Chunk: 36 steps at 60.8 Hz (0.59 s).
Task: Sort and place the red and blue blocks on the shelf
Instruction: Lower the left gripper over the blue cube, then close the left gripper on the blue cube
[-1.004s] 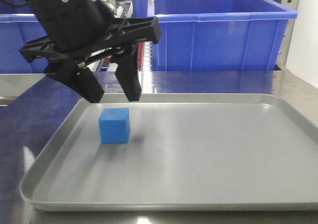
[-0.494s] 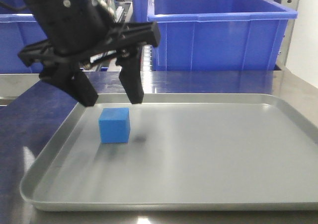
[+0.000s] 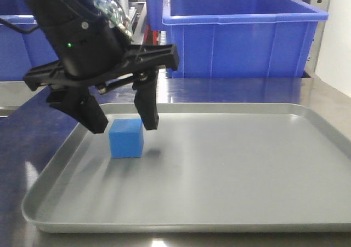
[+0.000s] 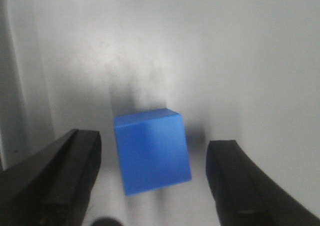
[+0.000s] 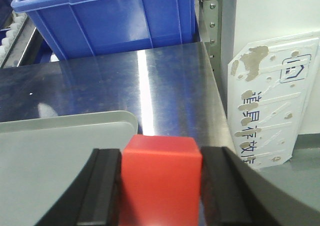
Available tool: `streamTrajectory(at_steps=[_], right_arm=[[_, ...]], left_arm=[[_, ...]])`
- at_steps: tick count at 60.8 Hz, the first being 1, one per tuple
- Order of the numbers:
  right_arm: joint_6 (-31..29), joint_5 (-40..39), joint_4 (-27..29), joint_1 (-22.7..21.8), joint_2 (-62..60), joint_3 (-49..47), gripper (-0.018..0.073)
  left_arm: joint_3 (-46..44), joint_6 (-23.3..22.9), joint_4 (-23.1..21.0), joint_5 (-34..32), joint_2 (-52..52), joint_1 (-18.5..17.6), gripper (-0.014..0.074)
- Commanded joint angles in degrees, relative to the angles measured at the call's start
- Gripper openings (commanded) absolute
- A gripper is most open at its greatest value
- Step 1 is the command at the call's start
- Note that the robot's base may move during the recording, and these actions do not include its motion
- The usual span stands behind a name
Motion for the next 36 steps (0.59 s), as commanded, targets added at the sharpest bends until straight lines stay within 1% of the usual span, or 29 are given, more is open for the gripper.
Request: streamTrajectory(at_steps=[1,36], right_arm=[[0.0,-5.0,-0.5,-0.3,0.2,-1.6,0.0067],[0.0,-5.0,-0.5,-0.3,0.2,-1.6,0.0067]], left_arm=[[-1.9,-1.0,0.1,-2.2,-1.7,-0.5,0.0504],[-1.9,-1.0,0.2,-2.2,-1.7,-0.5,0.0503]])
